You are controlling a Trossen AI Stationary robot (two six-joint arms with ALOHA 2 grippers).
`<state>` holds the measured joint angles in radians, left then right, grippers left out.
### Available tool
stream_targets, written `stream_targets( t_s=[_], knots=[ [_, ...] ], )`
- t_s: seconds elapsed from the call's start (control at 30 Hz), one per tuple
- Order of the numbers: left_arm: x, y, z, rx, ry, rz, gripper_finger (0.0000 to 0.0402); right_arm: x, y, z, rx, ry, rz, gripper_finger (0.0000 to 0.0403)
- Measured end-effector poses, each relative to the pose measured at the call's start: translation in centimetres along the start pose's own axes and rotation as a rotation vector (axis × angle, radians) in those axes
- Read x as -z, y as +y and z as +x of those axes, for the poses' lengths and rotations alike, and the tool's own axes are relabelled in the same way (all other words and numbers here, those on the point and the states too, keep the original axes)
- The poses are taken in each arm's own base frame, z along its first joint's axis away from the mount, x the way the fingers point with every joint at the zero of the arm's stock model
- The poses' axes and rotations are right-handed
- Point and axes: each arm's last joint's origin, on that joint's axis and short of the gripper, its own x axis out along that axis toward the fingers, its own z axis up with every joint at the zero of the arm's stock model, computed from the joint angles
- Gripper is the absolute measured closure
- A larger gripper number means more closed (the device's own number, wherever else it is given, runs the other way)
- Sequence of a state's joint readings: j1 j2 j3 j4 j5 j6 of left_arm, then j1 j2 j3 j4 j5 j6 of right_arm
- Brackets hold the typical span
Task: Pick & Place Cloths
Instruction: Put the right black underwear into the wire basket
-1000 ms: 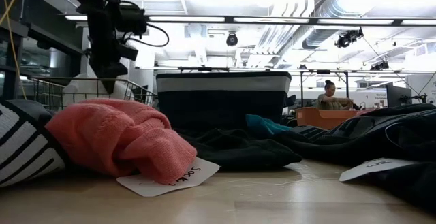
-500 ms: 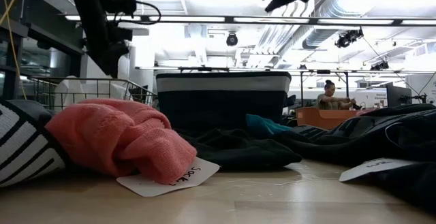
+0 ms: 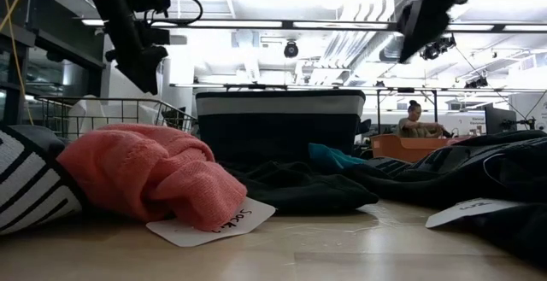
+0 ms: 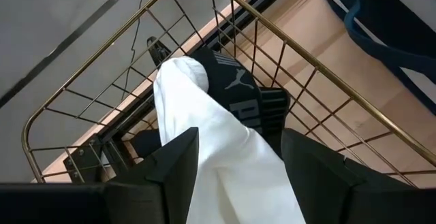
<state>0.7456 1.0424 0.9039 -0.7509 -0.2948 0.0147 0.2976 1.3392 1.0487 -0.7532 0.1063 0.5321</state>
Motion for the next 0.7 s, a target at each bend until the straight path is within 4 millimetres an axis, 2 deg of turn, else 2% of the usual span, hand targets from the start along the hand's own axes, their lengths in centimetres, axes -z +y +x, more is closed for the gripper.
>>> stream_targets(
  t_s=[0.4, 0.7],
  knots=[
    [-0.2, -0.1, 0.0, 0.024, -0.017, -0.002, 0.0199, 4.6, 3.6, 3.2, -0.206, -0.086, -0.162, 0.0154],
    [-0.2, -0.1, 0.0, 0.024, -0.018, -0.002, 0.0199, 7.7, 4.4, 6.3, -0.268, -0.120, -0.261, 0.0154]
  ],
)
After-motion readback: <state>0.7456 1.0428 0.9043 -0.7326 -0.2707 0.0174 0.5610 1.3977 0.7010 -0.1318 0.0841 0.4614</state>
